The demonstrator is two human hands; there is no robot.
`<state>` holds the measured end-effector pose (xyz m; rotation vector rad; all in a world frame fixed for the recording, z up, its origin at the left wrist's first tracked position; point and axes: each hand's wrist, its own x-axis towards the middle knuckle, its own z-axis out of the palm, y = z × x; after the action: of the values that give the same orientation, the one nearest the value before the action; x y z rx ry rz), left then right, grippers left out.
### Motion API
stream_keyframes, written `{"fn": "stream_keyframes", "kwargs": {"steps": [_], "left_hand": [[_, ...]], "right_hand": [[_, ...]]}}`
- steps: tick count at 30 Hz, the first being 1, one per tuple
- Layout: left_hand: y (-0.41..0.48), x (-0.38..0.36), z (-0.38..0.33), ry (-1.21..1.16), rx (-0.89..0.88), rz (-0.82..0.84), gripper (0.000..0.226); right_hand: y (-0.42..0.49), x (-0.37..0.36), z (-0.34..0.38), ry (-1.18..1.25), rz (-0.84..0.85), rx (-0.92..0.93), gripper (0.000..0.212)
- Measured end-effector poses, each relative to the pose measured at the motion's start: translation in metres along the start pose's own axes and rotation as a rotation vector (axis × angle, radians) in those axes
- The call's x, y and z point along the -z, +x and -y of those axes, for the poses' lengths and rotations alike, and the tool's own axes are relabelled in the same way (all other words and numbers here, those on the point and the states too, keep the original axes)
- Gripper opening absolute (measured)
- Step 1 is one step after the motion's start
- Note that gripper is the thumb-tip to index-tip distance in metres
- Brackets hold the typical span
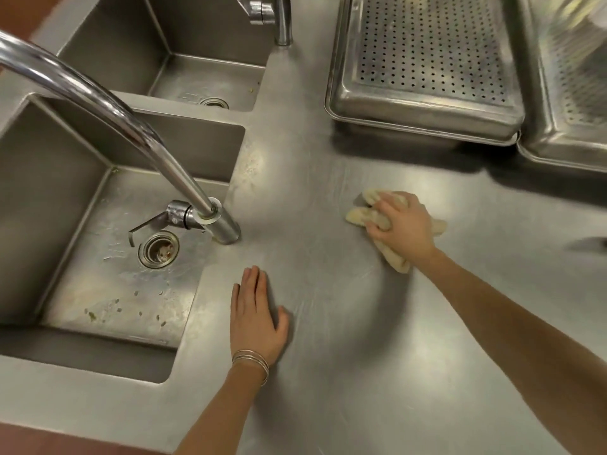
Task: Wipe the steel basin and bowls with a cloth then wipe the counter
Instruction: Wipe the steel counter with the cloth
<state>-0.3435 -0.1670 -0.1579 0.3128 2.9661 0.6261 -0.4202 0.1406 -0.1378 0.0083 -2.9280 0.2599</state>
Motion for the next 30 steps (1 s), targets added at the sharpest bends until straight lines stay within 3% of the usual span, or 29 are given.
{"fn": "stream_keyframes", "kwargs": {"steps": [2, 4, 9, 11, 13, 15, 17, 19, 21, 23, 25, 27, 30], "left_hand": [[0.000, -0.001, 0.000, 0.007, 0.000, -0.006, 0.069], [-0.001, -0.001, 0.002, 0.012, -0.012, 0.002, 0.068], [0.000, 0.008, 0.018, 0.046, -0.137, 0.062, 0.061], [0.003, 0.016, 0.033, 0.124, -0.257, 0.125, 0.059], [0.005, 0.020, 0.046, 0.206, -0.369, 0.179, 0.059], [0.005, 0.021, 0.052, 0.248, -0.411, 0.214, 0.061], [0.005, 0.020, 0.053, 0.257, -0.418, 0.224, 0.063], [0.005, 0.017, 0.054, 0.248, -0.429, 0.220, 0.066], [0.006, 0.018, 0.057, 0.222, -0.446, 0.237, 0.069], [0.011, 0.023, 0.061, 0.154, -0.484, 0.253, 0.069], [0.015, 0.030, 0.066, 0.084, -0.547, 0.279, 0.066], [0.019, 0.035, 0.070, 0.067, -0.597, 0.302, 0.064], [0.020, 0.035, 0.073, 0.082, -0.622, 0.311, 0.064]], "right_hand": [[0.010, -0.001, 0.019, -0.048, 0.039, -0.371, 0.046], [-0.004, -0.007, 0.054, -0.025, 0.068, -0.407, 0.051], [-0.143, -0.009, 0.161, 0.087, 0.120, 0.095, 0.048], [-0.209, 0.004, 0.184, 0.128, 0.181, 0.394, 0.037], [-0.231, 0.009, 0.163, 0.152, 0.216, 0.640, 0.031], [-0.214, 0.007, 0.125, 0.125, 0.164, 0.670, 0.032], [-0.184, 0.006, 0.100, 0.064, 0.109, 0.487, 0.036], [-0.165, 0.003, 0.106, 0.008, 0.036, 0.152, 0.039], [-0.167, 0.001, 0.148, 0.010, -0.044, -0.259, 0.044], [-0.192, -0.006, 0.212, 0.005, -0.029, -0.426, 0.048], [-0.223, -0.010, 0.283, 0.074, 0.034, -0.275, 0.040], [-0.244, -0.008, 0.331, 0.185, 0.086, -0.006, 0.033], [-0.246, -0.003, 0.328, 0.176, 0.191, 0.274, 0.039]]}}
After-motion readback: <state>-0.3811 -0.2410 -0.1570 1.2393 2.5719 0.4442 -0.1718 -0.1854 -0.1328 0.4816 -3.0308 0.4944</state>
